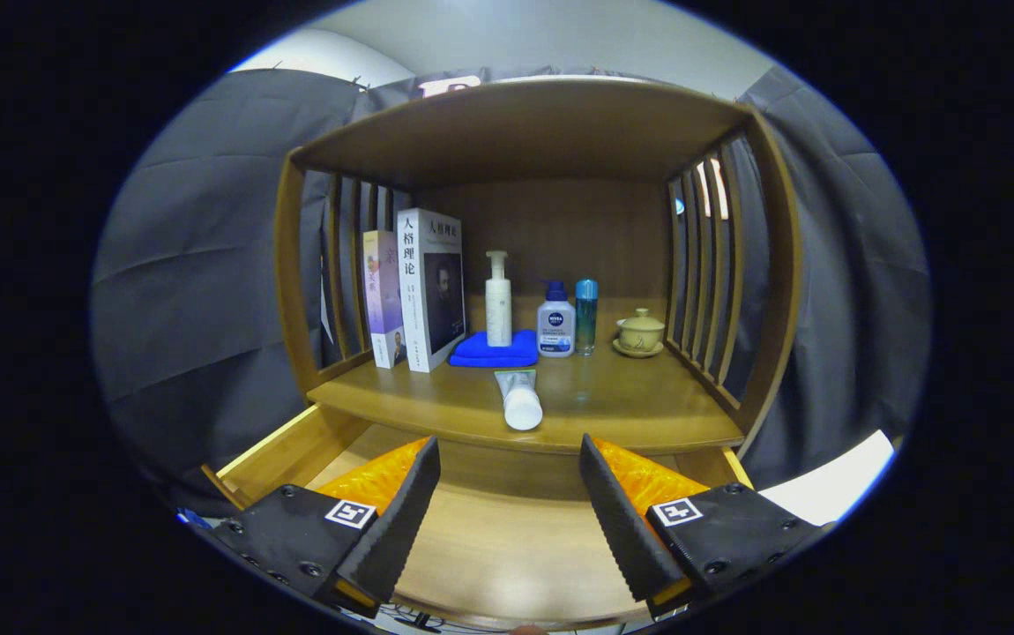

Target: Pull open the drawer, take out the items inside it, and place them on the countertop above the cabinet.

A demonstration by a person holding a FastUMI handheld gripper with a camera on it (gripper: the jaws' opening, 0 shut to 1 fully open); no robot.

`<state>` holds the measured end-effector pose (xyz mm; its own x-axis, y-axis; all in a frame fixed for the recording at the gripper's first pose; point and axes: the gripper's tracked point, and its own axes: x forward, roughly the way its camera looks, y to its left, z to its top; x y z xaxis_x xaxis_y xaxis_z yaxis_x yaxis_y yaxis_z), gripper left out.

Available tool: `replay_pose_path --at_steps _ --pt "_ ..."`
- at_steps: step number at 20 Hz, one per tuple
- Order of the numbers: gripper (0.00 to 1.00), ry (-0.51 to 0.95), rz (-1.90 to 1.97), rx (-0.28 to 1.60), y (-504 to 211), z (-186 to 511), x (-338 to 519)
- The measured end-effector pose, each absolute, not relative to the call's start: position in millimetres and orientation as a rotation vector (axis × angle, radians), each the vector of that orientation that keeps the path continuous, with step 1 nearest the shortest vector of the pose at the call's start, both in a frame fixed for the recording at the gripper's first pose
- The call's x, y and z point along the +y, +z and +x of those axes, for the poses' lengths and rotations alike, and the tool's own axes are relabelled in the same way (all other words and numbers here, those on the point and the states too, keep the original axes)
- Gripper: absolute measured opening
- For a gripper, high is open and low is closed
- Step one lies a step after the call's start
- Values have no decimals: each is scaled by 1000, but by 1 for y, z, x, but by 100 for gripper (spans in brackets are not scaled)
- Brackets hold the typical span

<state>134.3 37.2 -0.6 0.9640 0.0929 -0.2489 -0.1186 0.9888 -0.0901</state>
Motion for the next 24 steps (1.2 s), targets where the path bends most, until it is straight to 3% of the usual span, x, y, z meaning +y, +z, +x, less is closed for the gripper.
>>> replay_pose_path --at_steps 24 --pt "98 101 -61 170 -98 -18 67"
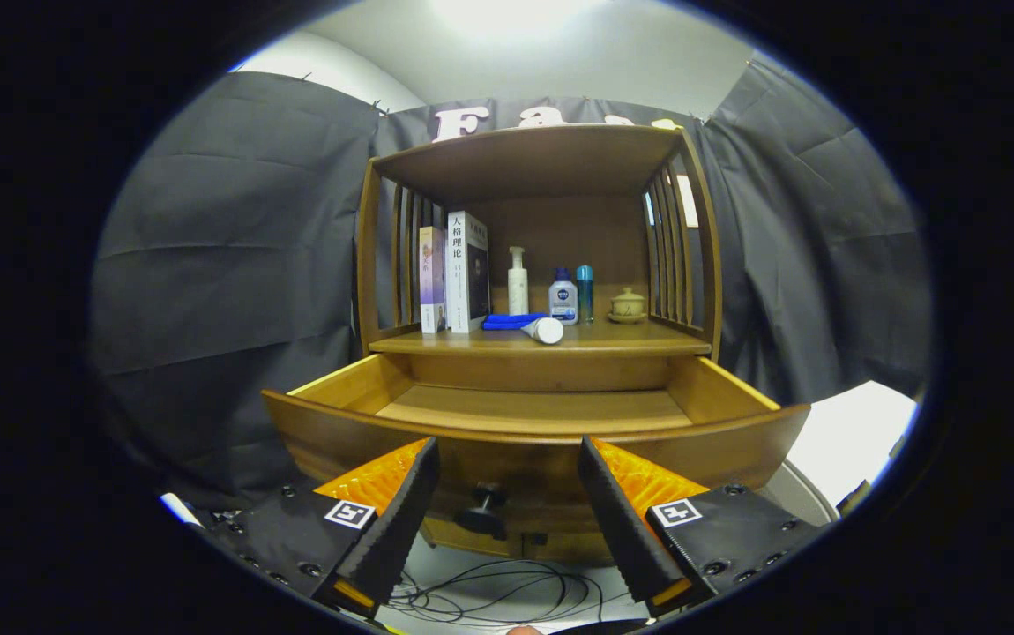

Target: Pull open the drawer, take out the items inside it, and place them on the countertop above the cabinet.

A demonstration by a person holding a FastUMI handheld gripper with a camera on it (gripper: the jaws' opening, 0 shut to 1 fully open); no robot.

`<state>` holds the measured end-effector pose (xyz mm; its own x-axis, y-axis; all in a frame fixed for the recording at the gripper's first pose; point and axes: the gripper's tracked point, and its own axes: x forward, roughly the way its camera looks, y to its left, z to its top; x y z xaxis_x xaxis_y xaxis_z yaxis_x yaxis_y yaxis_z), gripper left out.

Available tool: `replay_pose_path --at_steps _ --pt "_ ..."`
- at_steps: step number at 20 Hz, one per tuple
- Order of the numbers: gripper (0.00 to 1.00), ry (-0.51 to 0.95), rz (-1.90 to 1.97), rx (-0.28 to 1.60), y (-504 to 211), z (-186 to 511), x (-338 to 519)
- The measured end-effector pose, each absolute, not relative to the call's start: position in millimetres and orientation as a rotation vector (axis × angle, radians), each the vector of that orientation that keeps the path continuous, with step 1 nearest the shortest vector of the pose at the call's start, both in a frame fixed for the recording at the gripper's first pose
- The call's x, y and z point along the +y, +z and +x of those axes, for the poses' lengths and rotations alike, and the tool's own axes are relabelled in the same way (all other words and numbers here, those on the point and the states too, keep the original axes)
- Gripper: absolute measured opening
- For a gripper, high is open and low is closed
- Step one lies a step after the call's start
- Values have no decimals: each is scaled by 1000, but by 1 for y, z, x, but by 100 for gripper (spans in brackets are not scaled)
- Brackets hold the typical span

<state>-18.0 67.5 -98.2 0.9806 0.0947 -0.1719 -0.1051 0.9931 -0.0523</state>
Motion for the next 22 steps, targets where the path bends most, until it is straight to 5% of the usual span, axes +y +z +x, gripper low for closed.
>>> replay_pose_path --at_steps 22 --pt "99 44 -80 321 -183 3 69"
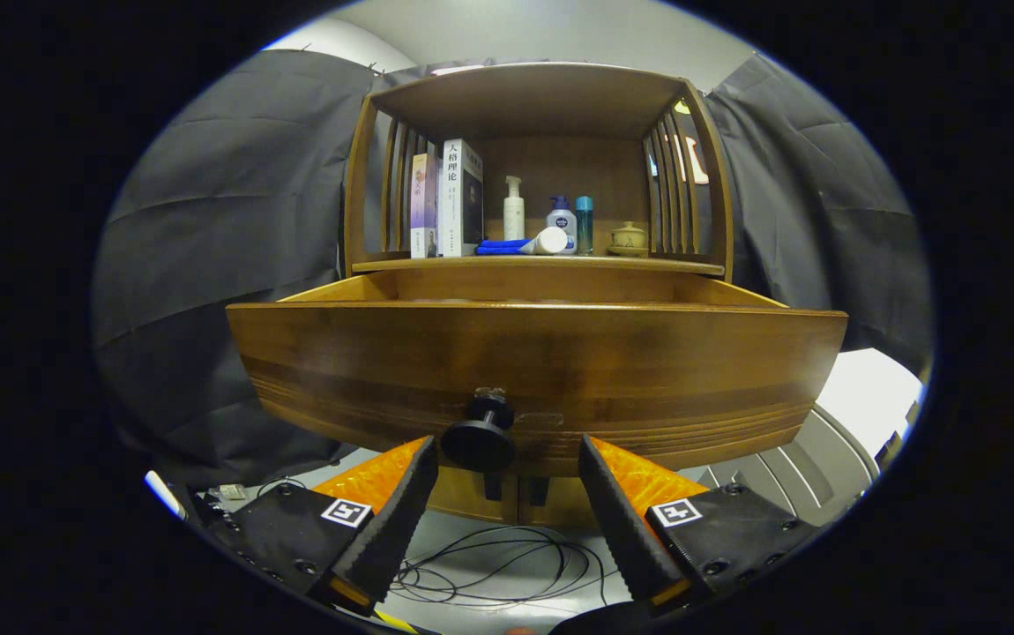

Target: Pull open the drawer, take out the items inside it, and place them on the countertop above the cabinet.

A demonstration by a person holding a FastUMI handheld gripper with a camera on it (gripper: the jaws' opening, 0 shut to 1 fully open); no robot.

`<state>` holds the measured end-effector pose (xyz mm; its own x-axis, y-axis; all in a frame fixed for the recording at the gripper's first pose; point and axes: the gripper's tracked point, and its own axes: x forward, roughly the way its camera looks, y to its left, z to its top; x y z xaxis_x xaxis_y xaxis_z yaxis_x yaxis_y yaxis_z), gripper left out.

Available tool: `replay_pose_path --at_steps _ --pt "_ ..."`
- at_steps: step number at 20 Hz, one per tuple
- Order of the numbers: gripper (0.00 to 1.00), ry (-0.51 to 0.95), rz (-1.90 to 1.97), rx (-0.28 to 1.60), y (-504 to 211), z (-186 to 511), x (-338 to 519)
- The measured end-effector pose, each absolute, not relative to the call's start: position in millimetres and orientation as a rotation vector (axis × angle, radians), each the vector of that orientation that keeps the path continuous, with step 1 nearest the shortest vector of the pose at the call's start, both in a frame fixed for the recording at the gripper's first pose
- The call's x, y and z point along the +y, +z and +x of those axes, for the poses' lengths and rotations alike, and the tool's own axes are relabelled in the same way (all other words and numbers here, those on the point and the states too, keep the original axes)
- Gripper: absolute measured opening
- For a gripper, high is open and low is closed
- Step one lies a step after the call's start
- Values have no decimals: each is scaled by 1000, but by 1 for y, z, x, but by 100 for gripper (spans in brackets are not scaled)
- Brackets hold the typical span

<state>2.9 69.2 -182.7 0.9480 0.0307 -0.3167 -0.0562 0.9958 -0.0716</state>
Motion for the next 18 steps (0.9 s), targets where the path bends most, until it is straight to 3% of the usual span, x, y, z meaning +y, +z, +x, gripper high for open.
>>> replay_pose_path --at_steps 18 --pt "97 -14 -33 319 -180 20 71"
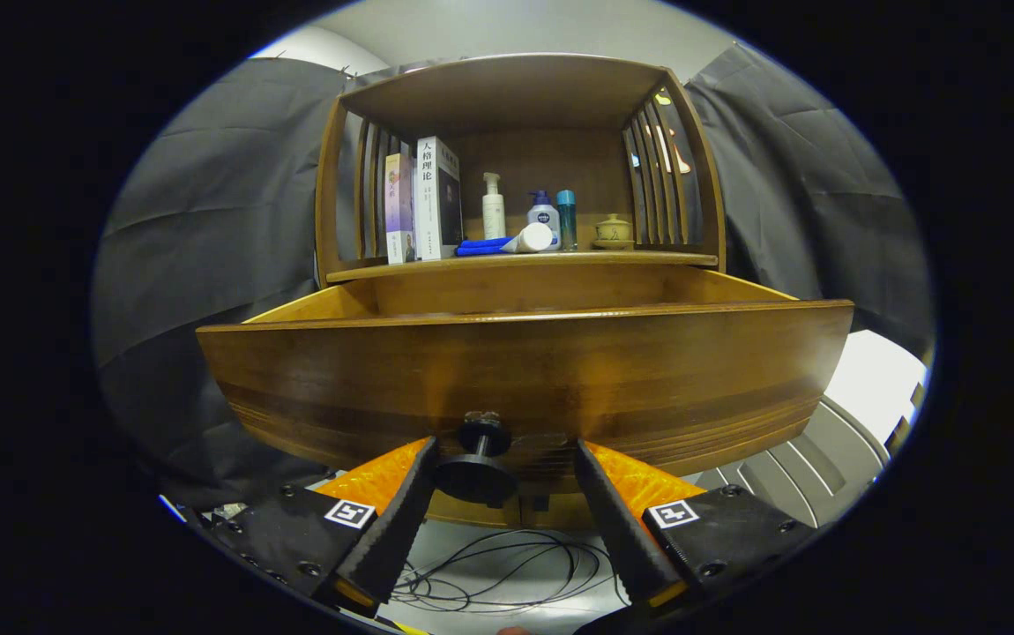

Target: Pull open the drawer, take out the items inside it, and place them on the countertop above the cabinet.

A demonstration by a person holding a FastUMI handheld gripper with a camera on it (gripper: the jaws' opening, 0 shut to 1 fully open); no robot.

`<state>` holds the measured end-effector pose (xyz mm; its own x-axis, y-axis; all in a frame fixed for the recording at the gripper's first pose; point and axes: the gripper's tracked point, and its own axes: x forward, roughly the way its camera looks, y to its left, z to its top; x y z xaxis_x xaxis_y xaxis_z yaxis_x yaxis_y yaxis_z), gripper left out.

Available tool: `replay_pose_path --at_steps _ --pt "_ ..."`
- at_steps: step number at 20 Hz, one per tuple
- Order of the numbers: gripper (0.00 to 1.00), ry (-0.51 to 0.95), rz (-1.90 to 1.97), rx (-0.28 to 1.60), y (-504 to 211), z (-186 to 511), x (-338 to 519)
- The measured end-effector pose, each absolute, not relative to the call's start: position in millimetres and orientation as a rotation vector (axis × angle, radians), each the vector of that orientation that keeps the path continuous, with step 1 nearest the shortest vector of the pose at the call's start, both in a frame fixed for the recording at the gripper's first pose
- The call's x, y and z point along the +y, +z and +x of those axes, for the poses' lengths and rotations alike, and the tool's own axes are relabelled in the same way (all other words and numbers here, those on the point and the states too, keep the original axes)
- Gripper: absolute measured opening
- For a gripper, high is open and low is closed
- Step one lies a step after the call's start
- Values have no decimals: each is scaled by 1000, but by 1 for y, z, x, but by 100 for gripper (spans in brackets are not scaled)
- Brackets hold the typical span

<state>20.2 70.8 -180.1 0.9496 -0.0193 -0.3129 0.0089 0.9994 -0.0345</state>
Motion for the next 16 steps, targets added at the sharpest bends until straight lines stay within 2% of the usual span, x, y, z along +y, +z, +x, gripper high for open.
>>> replay_pose_path --at_steps 16 --pt "97 -50 -46 298 -179 35 70"
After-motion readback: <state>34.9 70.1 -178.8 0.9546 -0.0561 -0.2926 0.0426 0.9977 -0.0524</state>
